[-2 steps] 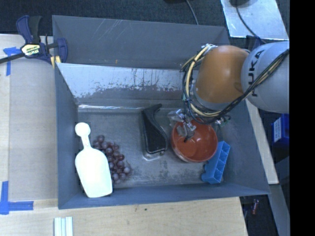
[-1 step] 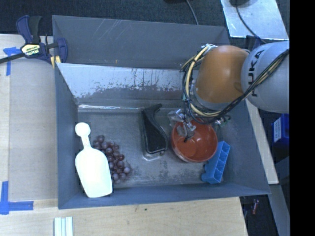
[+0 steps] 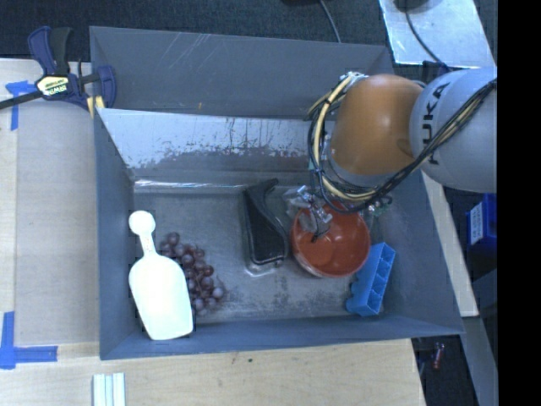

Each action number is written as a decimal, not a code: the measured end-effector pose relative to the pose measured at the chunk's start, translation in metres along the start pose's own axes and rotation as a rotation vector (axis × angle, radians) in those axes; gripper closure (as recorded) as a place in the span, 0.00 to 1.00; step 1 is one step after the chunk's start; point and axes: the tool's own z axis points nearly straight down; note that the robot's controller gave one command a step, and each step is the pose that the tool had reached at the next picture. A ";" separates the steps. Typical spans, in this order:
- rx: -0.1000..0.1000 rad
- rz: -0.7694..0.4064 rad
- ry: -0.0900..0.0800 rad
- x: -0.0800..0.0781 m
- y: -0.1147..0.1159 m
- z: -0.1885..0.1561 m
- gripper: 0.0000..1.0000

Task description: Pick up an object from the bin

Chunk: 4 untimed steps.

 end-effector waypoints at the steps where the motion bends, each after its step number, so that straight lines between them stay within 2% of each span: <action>1: -0.008 -0.005 0.009 0.007 0.001 -0.019 1.00; 2: 0.007 -0.032 -0.008 -0.001 0.037 0.002 1.00; 3: 0.000 -0.004 0.000 -0.005 0.015 -0.038 1.00; 4: 0.004 -0.036 -0.016 -0.005 0.057 -0.063 1.00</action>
Offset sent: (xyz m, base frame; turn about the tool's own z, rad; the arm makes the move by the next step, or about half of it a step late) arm -0.0305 0.0418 -0.0215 -0.0418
